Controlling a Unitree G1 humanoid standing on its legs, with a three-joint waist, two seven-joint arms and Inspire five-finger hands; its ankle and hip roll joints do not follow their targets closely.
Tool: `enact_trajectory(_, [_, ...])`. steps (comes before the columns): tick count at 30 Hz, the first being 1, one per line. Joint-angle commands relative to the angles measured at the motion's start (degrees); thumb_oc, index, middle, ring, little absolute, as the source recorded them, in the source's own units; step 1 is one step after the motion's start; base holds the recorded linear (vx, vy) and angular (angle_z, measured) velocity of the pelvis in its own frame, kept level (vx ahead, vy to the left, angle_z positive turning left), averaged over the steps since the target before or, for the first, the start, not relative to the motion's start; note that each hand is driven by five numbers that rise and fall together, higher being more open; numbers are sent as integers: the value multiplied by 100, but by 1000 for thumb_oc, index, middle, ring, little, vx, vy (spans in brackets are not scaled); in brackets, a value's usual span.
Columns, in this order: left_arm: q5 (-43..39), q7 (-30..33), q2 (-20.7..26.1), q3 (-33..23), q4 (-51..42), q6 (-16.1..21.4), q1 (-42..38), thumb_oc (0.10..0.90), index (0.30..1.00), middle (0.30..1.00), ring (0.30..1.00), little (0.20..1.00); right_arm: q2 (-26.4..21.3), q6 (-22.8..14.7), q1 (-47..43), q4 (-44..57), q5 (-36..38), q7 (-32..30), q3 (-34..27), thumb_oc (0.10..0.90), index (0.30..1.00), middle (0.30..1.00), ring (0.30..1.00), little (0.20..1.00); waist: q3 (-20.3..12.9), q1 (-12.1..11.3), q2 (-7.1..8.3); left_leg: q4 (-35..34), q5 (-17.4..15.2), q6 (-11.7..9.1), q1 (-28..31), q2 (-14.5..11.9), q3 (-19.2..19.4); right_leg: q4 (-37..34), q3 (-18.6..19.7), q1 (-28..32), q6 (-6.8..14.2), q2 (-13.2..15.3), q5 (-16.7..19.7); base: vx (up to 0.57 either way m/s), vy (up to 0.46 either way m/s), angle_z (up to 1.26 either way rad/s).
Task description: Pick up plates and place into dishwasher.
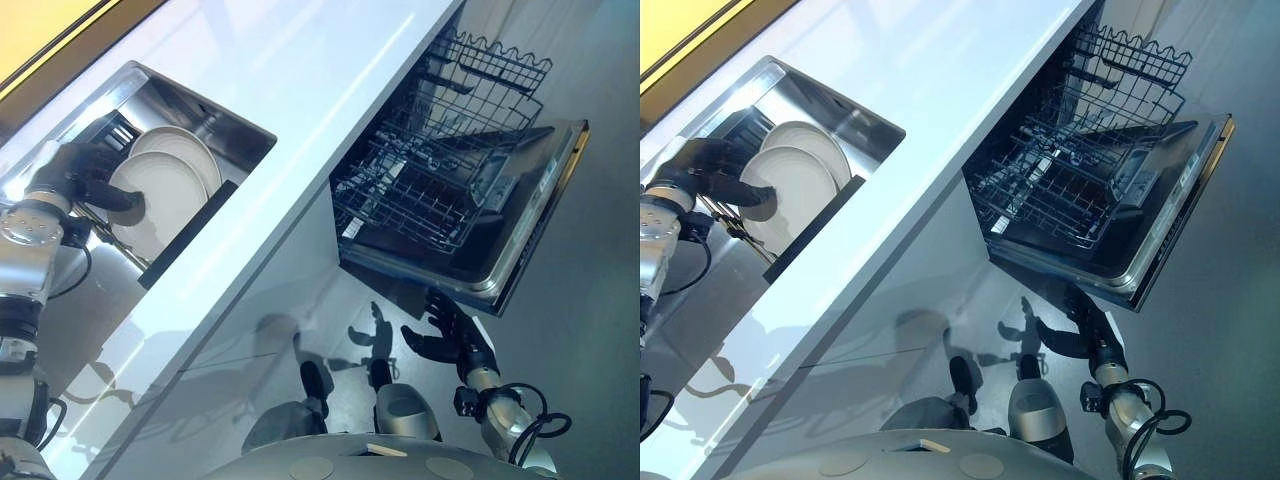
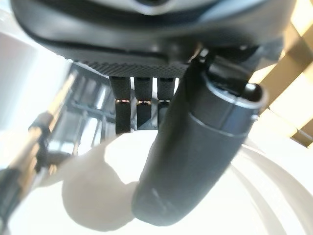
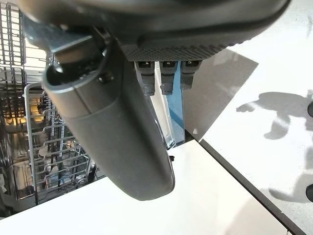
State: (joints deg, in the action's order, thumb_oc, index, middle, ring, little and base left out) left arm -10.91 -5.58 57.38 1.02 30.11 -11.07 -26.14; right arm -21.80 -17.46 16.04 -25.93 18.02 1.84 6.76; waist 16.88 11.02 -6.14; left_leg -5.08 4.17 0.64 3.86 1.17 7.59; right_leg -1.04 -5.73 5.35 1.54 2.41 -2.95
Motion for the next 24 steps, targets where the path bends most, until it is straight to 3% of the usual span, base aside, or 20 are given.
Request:
enact_trajectory(1, [-241, -508, 127, -83, -343, 373, -138, 100, 300, 300, 300, 200, -177, -590, 44, 535, -35, 27, -229, 800, 900, 900, 900, 900, -320, 89, -20, 407, -708, 78, -85, 438, 158, 869, 9, -500, 288, -290, -565, -37, 16, 2])
enact_trajectory(14, [-232, -555, 198, -361, -634, 517, 142, 100, 300, 300, 300, 200, -71, -599, -136, 454, -129, -78, -129, 800, 900, 900, 900, 900, -495, -94, 0, 353, -724, 68, 60, 457, 51, 802, -112, -272, 287, -264, -595, -59, 13, 5])
enact_trajectory(24, [-201, -725, 245, -476, -695, 667, 259, 100, 300, 300, 300, 200, -24, -520, -193, 458, -169, -75, -86, 800, 900, 900, 900, 900, -581, -134, 25, 263, -744, 96, 201, 515, -152, 667, 84, -193, 343, -295, -491, -42, -1, 1])
